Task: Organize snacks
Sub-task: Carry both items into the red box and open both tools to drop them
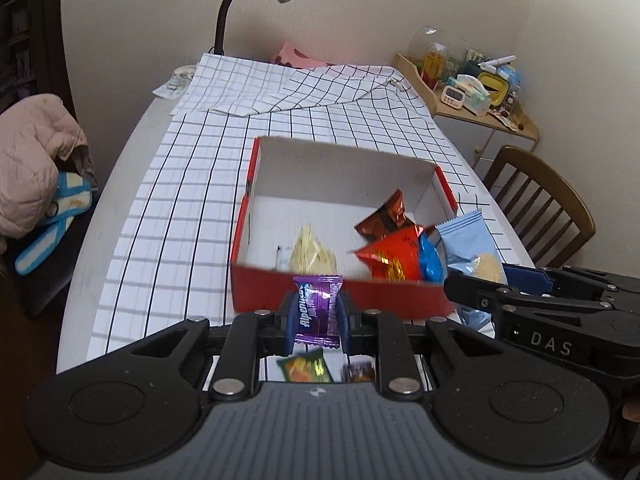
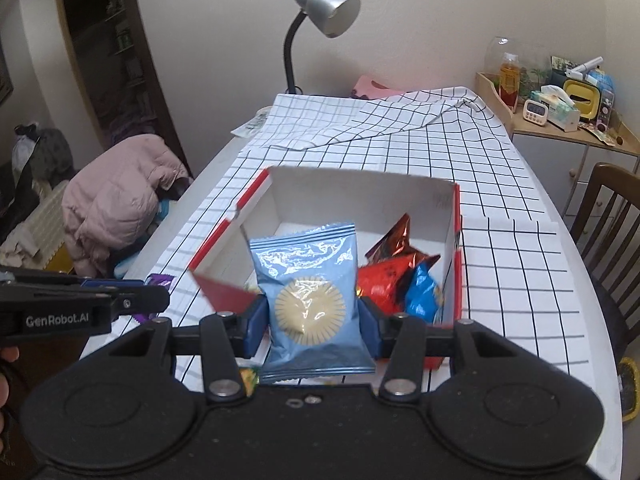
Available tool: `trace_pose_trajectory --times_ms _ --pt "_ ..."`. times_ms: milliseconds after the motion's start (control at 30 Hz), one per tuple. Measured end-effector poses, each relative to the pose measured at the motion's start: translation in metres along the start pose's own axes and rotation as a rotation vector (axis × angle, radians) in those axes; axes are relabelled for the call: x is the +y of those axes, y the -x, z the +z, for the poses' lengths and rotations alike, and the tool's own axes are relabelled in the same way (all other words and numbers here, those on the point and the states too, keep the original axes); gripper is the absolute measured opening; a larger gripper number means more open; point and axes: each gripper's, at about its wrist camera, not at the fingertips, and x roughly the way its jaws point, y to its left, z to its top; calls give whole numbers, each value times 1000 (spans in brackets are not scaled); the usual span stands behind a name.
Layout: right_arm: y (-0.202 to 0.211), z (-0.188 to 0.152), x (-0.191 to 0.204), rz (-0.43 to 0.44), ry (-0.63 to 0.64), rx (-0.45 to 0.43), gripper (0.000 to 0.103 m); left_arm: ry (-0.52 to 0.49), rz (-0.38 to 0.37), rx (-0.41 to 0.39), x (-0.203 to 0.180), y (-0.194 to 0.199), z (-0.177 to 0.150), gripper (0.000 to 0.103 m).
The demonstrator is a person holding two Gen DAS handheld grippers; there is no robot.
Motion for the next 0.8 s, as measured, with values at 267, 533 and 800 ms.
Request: trace_pose_trajectory --times_ms 267,533,800 --pt "-37 31 -16 13 8 16 47 -30 47 9 -9 -37 35 20" --pt "-84 48 -23 -1 47 79 47 -10 75 58 -7 -78 56 20" --pt "-124 52 -33 -20 69 155 47 -2 105 118 -3 -117 62 20"
